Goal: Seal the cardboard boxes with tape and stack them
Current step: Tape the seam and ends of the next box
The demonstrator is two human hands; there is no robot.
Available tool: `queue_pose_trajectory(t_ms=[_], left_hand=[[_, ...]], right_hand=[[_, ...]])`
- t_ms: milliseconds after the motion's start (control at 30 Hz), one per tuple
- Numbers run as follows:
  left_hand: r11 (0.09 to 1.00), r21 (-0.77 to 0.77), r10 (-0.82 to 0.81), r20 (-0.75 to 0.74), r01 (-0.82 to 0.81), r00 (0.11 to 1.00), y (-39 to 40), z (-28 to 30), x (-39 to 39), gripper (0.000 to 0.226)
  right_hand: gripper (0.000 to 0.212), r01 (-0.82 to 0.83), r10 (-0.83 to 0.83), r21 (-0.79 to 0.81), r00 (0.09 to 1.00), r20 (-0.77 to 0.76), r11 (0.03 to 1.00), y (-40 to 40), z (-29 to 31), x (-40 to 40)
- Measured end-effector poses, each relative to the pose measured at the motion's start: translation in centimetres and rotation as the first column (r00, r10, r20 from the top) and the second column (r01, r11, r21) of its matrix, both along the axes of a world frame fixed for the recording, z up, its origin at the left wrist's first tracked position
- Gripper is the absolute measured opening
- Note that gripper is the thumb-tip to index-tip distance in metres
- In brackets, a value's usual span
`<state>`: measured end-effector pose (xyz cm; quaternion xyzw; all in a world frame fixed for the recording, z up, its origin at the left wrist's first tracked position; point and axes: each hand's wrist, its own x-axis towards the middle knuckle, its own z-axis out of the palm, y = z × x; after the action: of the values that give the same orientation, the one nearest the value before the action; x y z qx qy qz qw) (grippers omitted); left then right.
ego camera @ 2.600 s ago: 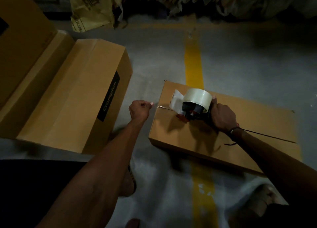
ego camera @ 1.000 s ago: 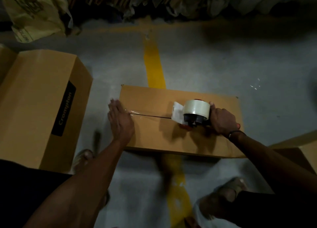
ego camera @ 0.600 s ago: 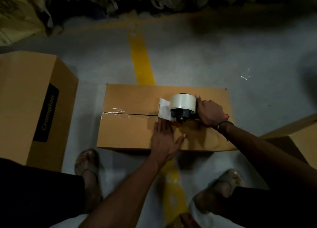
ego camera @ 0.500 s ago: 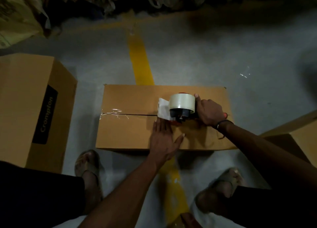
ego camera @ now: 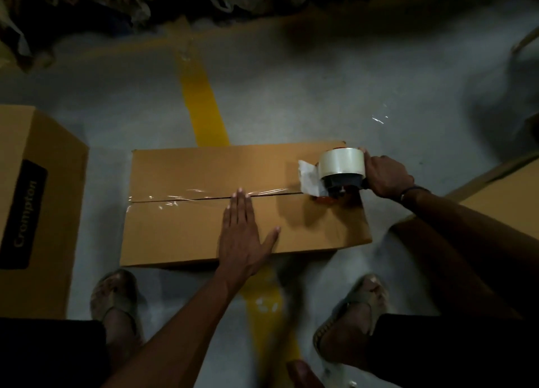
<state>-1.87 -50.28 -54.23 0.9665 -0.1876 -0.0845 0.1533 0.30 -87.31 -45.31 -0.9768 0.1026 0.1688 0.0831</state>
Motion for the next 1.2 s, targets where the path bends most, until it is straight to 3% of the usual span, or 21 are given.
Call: queue_pose_trajectory(t_ms=[67, 100, 133, 200, 267, 367, 467, 500, 633, 700, 800, 933, 1067, 1200], left_hand=[[1.000, -0.012, 0.023, 0.024, -0.022, 0.999, -0.5, 0.2, -0.1, 0.101], [1.000, -0.017, 0.020, 0.022, -0.019, 1.000, -1.2, 0.3, -0.3, 0.101], [1.000, -0.021, 0.004, 0.015, -0.003, 1.000, -2.1, 0.5, -0.4, 0.102], [0.997, -0.052, -0.052, 0.007, 0.052, 0.999, -5.1, 0.9, -0.4, 0.103], [0.988, -0.108, -0.117, -0.032, 0.113, 0.993, -9.1, 1.3, -0.2, 0.105], [0.990, -0.095, -0.111, -0.047, 0.106, 0.993, -14.1, 1.4, -1.0, 0.112], [0.995, -0.086, -0.046, -0.022, 0.044, 0.999, -14.9, 1.4, -1.9, 0.120], [0.994, -0.102, -0.049, -0.007, 0.048, 0.999, -14.8, 1.5, -2.0, 0.121], [0.993, -0.090, -0.077, 0.024, 0.079, 0.997, -14.4, 1.7, -1.8, 0.117], [0.993, -0.075, -0.086, 0.016, 0.087, 0.996, -14.0, 1.8, -1.5, 0.114], [0.991, -0.078, -0.103, 0.039, 0.106, 0.994, -12.0, 1.7, -0.3, 0.114], [0.987, -0.061, -0.141, 0.117, 0.149, 0.983, -6.5, 2.0, 3.1, 0.111], [0.977, -0.035, -0.200, 0.192, 0.210, 0.961, -1.5, 2.5, 5.7, 0.109], [0.976, -0.041, -0.205, 0.184, 0.216, 0.961, -0.7, 2.6, 6.1, 0.107]], right_hand=[[0.116, 0.051, -0.051, -0.050, 0.999, 0.004, 0.997, 0.7, 0.9, 0.7], [0.121, 0.057, -0.057, -0.035, 0.998, 0.008, 0.998, 0.6, 1.0, 1.2], [0.115, 0.024, -0.024, -0.047, 1.000, 0.017, 0.999, 0.6, 1.3, 1.3], [0.083, -0.109, 0.111, -0.053, 0.993, 0.045, 0.993, 0.8, 1.1, 0.8], [0.082, -0.189, 0.188, 0.014, 0.979, 0.079, 0.982, -0.3, 0.5, 0.8], [0.078, -0.118, 0.115, 0.015, 0.984, 0.134, 0.993, 0.0, 0.6, 0.8], [0.120, -0.176, 0.166, 0.024, 0.960, 0.226, 0.984, -0.7, -0.5, 0.7], [0.123, -0.168, 0.156, 0.037, 0.964, 0.215, 0.985, -0.8, -0.9, 0.6], [0.105, 0.023, -0.026, 0.055, 0.997, 0.071, 0.998, -0.6, -0.2, 0.2], [0.100, -0.012, -0.001, 0.100, 0.992, 0.128, 0.995, 0.5, -0.2, 0.2], [0.072, -0.030, -0.001, 0.213, 0.990, 0.143, 0.977, 1.7, -0.7, 0.7], [0.074, -0.092, 0.048, 0.337, 0.990, 0.135, 0.937, 5.5, -1.9, 2.4], [0.059, -0.013, -0.032, 0.264, 0.986, 0.164, 0.964, 10.7, -1.8, 5.2], [0.064, -0.051, 0.027, 0.115, 0.979, 0.204, 0.992, 12.0, -1.5, 6.0]])
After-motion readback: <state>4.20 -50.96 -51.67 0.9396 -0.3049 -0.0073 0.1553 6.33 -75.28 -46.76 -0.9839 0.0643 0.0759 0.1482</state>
